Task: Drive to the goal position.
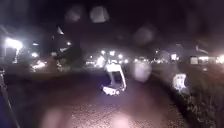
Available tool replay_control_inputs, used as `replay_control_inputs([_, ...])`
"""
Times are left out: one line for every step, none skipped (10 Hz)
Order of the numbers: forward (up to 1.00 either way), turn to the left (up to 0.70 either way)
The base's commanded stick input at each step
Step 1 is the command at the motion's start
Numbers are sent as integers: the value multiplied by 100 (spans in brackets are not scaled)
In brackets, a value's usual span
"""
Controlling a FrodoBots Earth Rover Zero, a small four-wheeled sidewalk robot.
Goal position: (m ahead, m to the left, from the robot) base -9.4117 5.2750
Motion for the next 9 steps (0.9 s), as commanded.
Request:
replay_control_inputs([0,50])
replay_control_inputs([0,50])
replay_control_inputs([4,43])
replay_control_inputs([30,0])
replay_control_inputs([45,0])
replay_control_inputs([0,0])
replay_control_inputs([0,0])
replay_control_inputs([0,5])
replay_control_inputs([0,1])
